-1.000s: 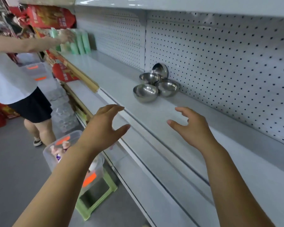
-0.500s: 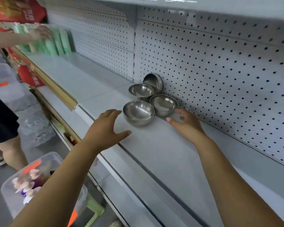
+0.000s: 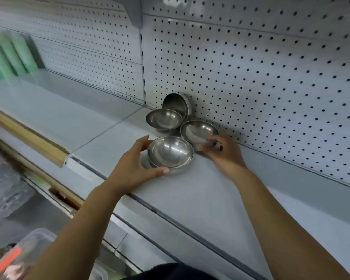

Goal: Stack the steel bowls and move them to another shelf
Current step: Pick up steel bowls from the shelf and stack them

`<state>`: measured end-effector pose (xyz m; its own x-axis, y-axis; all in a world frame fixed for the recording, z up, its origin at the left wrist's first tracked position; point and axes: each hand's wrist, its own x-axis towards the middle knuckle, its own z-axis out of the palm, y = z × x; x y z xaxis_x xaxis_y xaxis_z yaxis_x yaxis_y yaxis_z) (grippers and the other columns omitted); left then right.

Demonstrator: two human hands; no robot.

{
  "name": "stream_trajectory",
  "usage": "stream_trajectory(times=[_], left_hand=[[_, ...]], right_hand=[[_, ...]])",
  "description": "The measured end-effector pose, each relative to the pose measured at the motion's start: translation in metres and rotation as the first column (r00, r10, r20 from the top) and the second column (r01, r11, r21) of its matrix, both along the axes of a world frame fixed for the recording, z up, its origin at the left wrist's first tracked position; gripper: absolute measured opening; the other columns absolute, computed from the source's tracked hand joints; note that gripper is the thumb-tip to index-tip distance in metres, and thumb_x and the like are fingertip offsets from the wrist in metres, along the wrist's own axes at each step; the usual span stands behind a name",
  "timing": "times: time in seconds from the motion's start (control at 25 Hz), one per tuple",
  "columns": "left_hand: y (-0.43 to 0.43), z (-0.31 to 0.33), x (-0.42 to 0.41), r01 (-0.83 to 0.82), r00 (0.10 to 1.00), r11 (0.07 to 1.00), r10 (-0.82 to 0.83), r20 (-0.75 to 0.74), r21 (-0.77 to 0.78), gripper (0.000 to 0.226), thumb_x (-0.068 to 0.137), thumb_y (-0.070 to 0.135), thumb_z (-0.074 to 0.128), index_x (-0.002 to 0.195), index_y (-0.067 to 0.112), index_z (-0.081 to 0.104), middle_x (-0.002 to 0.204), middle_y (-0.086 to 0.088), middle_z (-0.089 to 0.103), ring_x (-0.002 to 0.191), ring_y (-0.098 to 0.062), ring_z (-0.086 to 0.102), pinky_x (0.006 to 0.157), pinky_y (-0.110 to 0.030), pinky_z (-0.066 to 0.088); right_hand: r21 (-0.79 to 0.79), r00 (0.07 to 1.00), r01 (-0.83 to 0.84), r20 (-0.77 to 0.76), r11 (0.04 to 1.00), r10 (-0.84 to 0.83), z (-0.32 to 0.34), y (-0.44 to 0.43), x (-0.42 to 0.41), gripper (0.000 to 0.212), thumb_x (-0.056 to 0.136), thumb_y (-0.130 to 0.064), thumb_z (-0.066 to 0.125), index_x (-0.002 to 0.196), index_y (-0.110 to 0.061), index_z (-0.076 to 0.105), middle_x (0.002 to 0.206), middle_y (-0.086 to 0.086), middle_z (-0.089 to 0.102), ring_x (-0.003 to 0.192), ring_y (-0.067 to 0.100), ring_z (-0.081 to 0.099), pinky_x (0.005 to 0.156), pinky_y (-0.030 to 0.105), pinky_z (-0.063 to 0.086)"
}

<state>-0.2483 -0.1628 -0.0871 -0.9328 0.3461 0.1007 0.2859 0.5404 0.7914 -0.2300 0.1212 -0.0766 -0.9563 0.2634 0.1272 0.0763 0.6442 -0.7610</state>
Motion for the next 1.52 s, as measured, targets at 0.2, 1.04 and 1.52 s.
stream_trajectory(times=[0.2,1.04,1.52], left_hand=[[-0.005,-0.011,-0.007,0.05,0.999,0.996,-0.048,-0.02,0.068,0.089,0.063,0.06,0.082,0.142,0.043,0.043,0.129,0.033,0.054,0.126,0.0,0.052,0.102,-0.021,0.041],[-0.016,-0.02,-0.01,0.104,0.992,0.993,-0.1,-0.072,0.047,0.059,0.088,0.054,0.066,0.143,0.038,0.049,0.13,0.032,0.059,0.121,0.01,0.054,0.103,-0.016,0.041],[-0.014,-0.021,-0.008,0.102,0.991,0.994,-0.098,-0.088,0.04,0.057,0.087,0.05,0.07,0.14,0.035,0.054,0.126,0.021,0.066,0.117,0.003,0.06,0.1,-0.019,0.042]], right_hand=[[-0.176,0.985,0.132,-0.089,0.975,-0.15,-0.007,-0.004,0.008,0.01,0.086,-0.035,0.082,0.087,-0.03,0.073,0.102,-0.009,0.07,0.094,0.003,0.064,0.08,0.016,0.045],[-0.506,0.96,-0.13,-0.28,0.853,-0.02,-0.022,-0.064,0.044,0.036,0.075,-0.026,0.085,0.109,-0.019,0.078,0.116,-0.006,0.077,0.127,0.014,0.065,0.117,0.045,0.045],[-0.464,0.987,-0.158,-0.107,0.872,0.122,-0.025,-0.064,0.047,0.114,0.049,-0.055,0.1,0.143,-0.061,0.035,0.157,-0.02,0.042,0.141,0.002,0.048,0.115,0.03,0.044]])
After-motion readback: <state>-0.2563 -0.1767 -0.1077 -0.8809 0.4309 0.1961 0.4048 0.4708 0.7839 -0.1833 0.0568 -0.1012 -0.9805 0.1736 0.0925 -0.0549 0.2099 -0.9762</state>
